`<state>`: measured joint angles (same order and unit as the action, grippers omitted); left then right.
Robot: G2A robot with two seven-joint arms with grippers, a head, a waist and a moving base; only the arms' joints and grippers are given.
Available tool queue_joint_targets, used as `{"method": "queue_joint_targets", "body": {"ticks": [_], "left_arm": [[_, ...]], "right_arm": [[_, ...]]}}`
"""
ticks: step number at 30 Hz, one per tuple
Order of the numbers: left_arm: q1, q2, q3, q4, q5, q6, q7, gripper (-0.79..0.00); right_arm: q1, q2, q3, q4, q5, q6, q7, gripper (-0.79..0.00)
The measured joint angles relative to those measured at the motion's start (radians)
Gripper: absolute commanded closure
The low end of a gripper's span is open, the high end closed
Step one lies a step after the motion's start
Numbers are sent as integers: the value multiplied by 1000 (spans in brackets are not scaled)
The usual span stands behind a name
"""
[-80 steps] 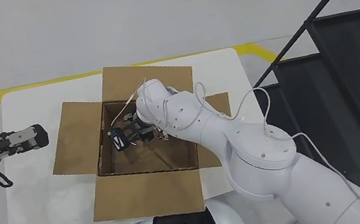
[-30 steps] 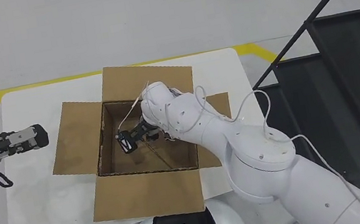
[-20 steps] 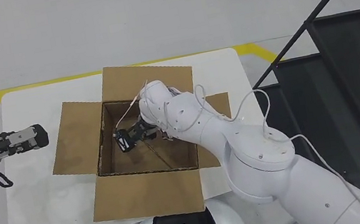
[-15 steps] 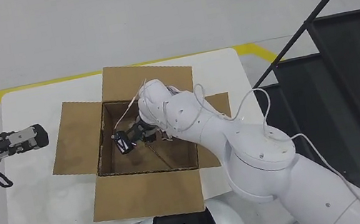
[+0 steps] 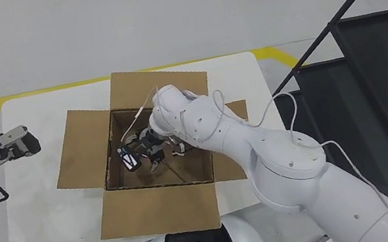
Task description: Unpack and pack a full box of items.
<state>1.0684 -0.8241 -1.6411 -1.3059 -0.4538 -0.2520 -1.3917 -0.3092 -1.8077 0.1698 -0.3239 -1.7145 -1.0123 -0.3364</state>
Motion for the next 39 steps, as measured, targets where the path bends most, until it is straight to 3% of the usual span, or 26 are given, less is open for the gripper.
{"method": "queue_joint_targets", "body": {"ticks": [5, 12, 17, 26, 33, 39], "left_arm": [[-60, -6, 87, 75, 103, 21, 35, -785], [-157, -28, 217, 200, 158, 13, 72, -785], [-213, -45, 287, 276, 153, -2, 66, -785], [-287, -76, 402, 360, 161, -31, 36, -785], [-299, -91, 461, 360, 167, -49, 5, -785], [-299, -93, 462, 382, 128, -60, -7, -785]], "right_arm": [[0, 30, 0, -27, -2, 0, -76, -785], [7, 105, 1, -159, -36, 0, -221, -785], [-14, 166, 13, -256, -43, 0, -218, -785], [-69, 282, 107, -427, 59, 1, 19, -785], [-148, 365, 238, -605, 169, 21, 344, -785], [-206, 396, 295, -715, 233, 11, 597, -785]]}}
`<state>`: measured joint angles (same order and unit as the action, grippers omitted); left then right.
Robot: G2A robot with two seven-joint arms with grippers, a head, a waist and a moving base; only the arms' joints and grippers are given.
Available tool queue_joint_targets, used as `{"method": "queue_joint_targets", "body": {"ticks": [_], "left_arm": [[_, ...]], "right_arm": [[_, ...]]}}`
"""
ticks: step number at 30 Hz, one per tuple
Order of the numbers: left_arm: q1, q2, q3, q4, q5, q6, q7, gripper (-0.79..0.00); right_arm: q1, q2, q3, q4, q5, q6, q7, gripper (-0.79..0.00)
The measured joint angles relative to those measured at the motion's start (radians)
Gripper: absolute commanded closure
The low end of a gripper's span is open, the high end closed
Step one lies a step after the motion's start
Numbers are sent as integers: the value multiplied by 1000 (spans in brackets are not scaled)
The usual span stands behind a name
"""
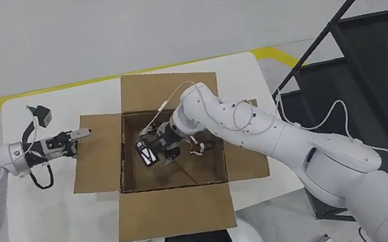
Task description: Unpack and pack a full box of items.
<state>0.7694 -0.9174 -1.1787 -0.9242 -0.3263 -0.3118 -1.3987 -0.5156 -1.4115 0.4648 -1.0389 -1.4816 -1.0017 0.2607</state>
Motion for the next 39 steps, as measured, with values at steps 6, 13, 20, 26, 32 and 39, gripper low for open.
{"method": "queue_joint_targets", "body": {"ticks": [6, 13, 20, 26, 32, 39], "left_arm": [[1, 22, -74, 54, -42, -21, 0, -785], [29, 55, -184, 74, -121, -39, -30, -785], [66, 73, -232, 34, -135, -34, -41, -785], [86, 80, -242, 1, -127, -26, -31, -785], [98, 88, -255, -20, -122, -18, -28, -785], [112, 94, -261, -54, -119, -4, -18, -785]], "right_arm": [[-4, -10, 3, 5, 34, 5, 148, -610], [19, -41, -14, 76, 21, 63, 175, -394], [53, -96, -64, 183, -12, 96, 151, -419], [80, -152, -106, 308, -32, 102, 102, -511], [99, -202, -132, 419, -50, 115, 41, -422], [115, -256, -160, 534, -76, 104, -44, -397]]}}
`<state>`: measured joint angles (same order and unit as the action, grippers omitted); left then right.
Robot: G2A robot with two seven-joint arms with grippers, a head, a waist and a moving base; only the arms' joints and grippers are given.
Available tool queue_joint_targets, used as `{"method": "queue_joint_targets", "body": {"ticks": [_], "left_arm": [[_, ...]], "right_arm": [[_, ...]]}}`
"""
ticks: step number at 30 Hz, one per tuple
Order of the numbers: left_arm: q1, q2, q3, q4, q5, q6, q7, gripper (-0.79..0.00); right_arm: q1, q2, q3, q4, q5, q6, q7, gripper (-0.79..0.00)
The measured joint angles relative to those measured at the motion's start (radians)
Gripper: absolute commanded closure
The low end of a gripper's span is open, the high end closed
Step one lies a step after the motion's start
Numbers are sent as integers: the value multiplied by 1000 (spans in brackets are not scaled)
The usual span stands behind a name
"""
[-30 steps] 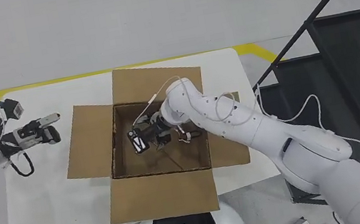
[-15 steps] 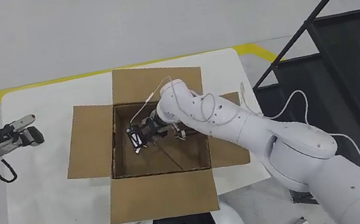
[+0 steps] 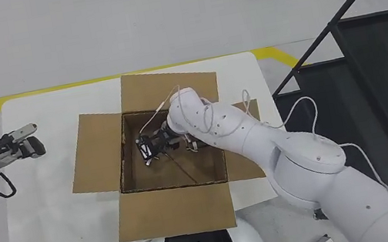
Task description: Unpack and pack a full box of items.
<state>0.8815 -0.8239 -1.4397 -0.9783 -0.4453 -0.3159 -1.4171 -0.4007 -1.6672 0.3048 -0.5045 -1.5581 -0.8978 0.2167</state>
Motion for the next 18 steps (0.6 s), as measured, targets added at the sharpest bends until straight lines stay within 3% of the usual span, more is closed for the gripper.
{"method": "queue_joint_targets", "body": {"ticks": [6, 18], "left_arm": [[12, 5, -7, -19, 2, 9, 9, -785], [34, 11, -12, -57, 0, 24, 24, -785]], "right_arm": [[13, -37, -14, 84, -19, -3, -51, -468], [33, -90, -31, 198, -51, -20, -121, -317]]}}
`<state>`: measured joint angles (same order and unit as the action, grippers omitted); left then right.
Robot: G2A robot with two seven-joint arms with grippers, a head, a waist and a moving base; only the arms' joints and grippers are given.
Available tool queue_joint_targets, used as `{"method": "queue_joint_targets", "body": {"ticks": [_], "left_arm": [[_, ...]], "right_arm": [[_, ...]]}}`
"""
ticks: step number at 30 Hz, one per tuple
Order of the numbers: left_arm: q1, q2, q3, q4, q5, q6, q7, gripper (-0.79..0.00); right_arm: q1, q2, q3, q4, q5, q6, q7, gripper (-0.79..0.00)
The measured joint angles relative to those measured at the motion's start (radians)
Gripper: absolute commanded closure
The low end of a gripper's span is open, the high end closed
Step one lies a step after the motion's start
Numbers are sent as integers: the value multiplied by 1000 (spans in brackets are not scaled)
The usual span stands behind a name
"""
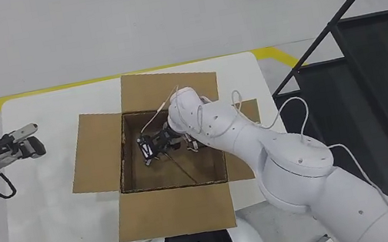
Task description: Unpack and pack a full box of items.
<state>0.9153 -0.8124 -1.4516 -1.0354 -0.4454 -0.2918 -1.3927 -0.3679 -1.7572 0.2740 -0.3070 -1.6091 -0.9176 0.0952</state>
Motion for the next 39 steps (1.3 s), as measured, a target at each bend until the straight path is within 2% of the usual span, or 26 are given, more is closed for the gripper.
{"method": "queue_joint_targets", "body": {"ticks": [6, 9, 10, 12, 20, 33, 34, 35, 36, 38, 39], "left_arm": [[12, 3, -3, -22, -2, 6, 6, -785], [20, 5, -7, -36, -3, 10, 8, -785], [23, 6, -8, -40, -3, 11, 9, -785], [30, 8, -12, -50, -4, 13, 10, -785], [48, 13, -22, -80, -9, 18, 15, -785], [65, 16, -19, -107, -24, 14, 12, -785], [64, 15, -17, -107, -25, 13, 11, -785], [63, 15, -14, -107, -26, 12, 11, -785], [62, 14, -10, -106, -27, 12, 11, -785], [58, 13, -3, -104, -29, 12, 11, -785], [56, 12, 2, -103, -29, 11, 10, -785]], "right_arm": [[2, -21, -6, 36, -11, -3, -8, -311], [3, -31, -7, 52, -15, 3, -4, -252], [4, -33, -7, 55, -15, 5, -5, -203], [6, -39, -7, 63, -17, 8, -5, 0], [7, -57, -7, 84, -21, 21, 6, 0], [25, -50, -31, 59, -87, -61, -81, 0], [26, -48, -32, 59, -91, -63, -82, -80], [26, -46, -32, 60, -93, -64, -82, -351], [26, -43, -31, 61, -94, -63, -81, -465], [25, -41, -30, 58, -94, -62, -79, -785], [23, -39, -28, 56, -92, -60, -77, -785]]}}
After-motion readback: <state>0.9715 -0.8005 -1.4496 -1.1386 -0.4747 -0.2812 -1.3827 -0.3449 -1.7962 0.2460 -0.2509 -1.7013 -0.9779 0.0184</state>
